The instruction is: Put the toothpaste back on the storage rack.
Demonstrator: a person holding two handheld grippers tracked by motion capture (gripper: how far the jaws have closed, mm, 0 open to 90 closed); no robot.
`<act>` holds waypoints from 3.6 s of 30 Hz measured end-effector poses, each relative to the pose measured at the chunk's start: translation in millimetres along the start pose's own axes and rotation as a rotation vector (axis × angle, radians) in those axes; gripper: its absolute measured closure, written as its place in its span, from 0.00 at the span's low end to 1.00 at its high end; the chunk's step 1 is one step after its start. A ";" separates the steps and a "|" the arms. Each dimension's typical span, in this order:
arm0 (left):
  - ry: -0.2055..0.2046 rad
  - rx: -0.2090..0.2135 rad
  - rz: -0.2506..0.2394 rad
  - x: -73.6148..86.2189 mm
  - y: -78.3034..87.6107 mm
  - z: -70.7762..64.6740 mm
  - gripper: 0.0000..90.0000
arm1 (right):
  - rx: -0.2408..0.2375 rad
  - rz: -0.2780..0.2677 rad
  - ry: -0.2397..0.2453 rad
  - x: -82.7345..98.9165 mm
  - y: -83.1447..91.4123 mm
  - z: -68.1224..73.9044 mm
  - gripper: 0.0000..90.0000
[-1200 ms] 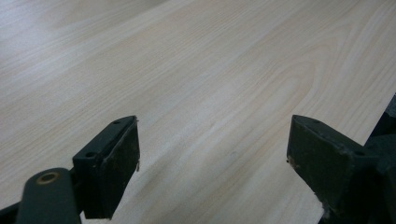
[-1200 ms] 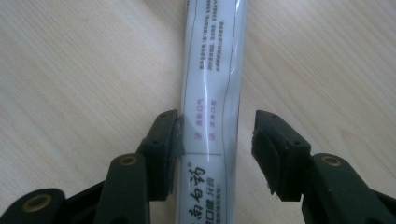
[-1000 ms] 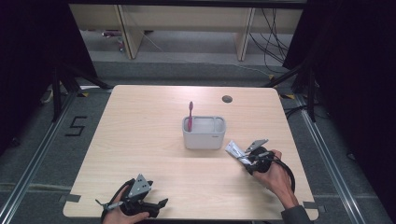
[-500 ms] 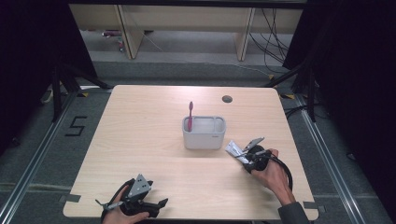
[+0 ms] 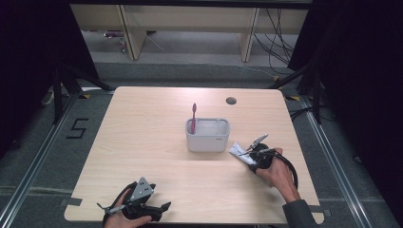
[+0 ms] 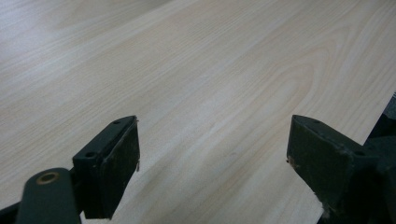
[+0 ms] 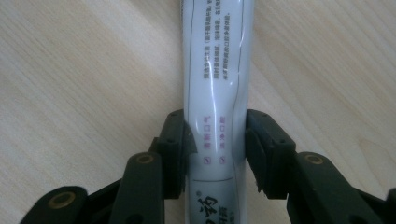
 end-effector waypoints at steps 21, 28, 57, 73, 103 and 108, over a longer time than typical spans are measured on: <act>0.001 -0.002 0.001 0.2 -0.4 -0.2 0.19 | -0.051 0.040 -0.036 -3.2 -3.6 -18.5 0.81; 0.008 -0.002 -0.004 0.1 -0.5 -1.4 0.19 | -0.072 0.028 -0.020 -4.8 -5.1 -22.1 0.82; 0.004 -0.006 0.003 0.0 -0.1 0.1 0.19 | -0.054 -0.191 -0.106 -8.5 52.7 -40.3 0.83; 0.003 -0.003 0.003 -0.2 0.2 0.5 0.19 | -0.024 -0.423 -0.126 -20.1 75.4 -45.6 0.84; -0.001 -0.001 0.002 0.0 0.7 -1.1 0.19 | -0.033 -0.795 -0.132 -106.3 101.4 -19.7 0.84; 0.000 0.000 0.000 -0.1 1.0 -1.2 0.19 | -0.049 -0.819 -0.129 -123.0 101.3 -15.3 0.84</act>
Point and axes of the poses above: each handheld gripper's, and its own axes: y roughly backward along the jaws, x roughly out of its underside, z roughly to its left, the point moved 3 cm from there along -y, roughly forward along the jaws, and after that the axes turned 7 degrees about y, right-handed, at the moved point
